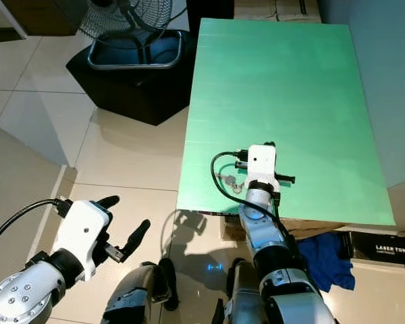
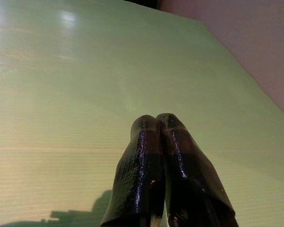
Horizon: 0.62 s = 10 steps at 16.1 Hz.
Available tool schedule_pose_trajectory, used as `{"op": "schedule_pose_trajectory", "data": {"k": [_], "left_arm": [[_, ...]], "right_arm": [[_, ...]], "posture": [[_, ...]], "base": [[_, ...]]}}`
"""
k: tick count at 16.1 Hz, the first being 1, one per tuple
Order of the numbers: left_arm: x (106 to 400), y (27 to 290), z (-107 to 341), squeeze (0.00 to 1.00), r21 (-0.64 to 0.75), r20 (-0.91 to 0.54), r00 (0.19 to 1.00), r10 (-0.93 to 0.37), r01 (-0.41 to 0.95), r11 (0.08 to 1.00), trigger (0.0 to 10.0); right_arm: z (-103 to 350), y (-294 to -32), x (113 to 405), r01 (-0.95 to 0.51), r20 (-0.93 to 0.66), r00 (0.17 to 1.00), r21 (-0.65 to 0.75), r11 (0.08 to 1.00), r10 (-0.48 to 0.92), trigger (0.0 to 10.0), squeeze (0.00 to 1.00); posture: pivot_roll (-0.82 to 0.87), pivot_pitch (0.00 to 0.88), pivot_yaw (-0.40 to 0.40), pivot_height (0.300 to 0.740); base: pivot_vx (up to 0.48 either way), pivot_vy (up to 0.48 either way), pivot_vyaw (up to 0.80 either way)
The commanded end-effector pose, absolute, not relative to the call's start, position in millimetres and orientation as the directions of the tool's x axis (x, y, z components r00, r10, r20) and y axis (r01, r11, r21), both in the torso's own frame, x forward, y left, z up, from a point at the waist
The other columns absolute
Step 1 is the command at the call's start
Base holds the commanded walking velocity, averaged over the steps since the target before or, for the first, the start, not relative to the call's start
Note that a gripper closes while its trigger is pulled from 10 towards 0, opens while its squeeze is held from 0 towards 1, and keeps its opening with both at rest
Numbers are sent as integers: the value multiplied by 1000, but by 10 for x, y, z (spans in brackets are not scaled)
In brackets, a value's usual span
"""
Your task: Hang keys on a hook
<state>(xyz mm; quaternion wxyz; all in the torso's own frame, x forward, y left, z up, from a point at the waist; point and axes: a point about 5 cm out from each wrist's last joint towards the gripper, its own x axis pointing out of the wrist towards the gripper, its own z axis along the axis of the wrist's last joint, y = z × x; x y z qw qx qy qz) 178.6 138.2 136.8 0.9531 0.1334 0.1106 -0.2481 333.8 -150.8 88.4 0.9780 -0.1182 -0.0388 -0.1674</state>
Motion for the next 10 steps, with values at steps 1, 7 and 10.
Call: {"op": "schedule_pose_trajectory", "data": {"k": [1,7,10], "left_arm": [[1759,1387,1312,0,186,-304,843,-444,509,840,10000],[1759,1387,1312,0,186,-304,843,-444,509,840,10000],[2113,1364,1130,0,147,-280,885,-371,422,895,10000]], "right_arm": [[825,-1493,3294,337,103,941,-223,915,-322,0,0],[825,-1493,3294,337,103,941,-223,915,-322,0,0],[581,-1522,3300,274,-126,945,-190,943,-301,10000,0]], "posture": [[36,334,102,713],[36,334,102,713],[-49,202,62,713]], "base": [[0,0,0],[0,0,0],[0,0,0]]}}
